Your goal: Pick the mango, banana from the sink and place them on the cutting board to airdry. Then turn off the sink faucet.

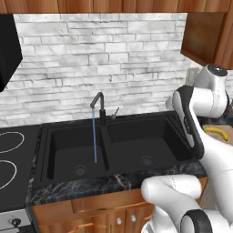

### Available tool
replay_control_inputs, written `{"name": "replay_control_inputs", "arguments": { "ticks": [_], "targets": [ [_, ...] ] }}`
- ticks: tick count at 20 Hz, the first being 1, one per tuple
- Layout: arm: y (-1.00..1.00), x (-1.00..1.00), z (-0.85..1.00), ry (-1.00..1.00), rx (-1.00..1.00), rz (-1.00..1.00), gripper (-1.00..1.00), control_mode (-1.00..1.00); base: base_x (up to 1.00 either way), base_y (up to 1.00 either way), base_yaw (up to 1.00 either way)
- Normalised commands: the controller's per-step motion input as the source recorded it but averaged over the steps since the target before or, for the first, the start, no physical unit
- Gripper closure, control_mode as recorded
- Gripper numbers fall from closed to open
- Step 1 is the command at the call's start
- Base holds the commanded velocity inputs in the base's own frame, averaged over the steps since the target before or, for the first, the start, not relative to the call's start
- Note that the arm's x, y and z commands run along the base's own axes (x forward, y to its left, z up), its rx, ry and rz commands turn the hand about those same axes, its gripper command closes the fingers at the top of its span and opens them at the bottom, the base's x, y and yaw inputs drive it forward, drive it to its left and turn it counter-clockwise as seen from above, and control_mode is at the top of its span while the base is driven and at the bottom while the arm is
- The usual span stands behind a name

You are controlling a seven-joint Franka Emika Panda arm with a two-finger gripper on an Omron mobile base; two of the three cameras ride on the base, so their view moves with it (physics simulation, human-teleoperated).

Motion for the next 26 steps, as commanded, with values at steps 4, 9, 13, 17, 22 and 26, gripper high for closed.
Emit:
{"name": "replay_control_inputs", "arguments": {
  "ticks": [4,9,13,17,22,26],
  "targets": [
    [0.01,-0.75,0.14,-0.13,0.0,-0.02,1.0,-1.0,0.0,0.0,0.0],
    [0.0,-0.61,0.33,0.03,0.0,-0.07,1.0,-1.0,0.0,0.0,0.0],
    [-0.12,-0.46,0.46,0.14,0.0,-0.09,1.0,-1.0,0.0,0.0,0.0],
    [-0.32,-0.42,0.36,0.02,0.0,-0.07,1.0,-1.0,0.0,0.0,0.0],
    [-0.4,-0.36,0.21,-0.02,-0.01,-0.02,1.0,-1.0,0.0,0.0,0.0],
    [-0.38,-0.35,0.0,-0.1,-0.04,0.0,1.0,-1.0,0.0,0.0,0.0]
  ]
}}
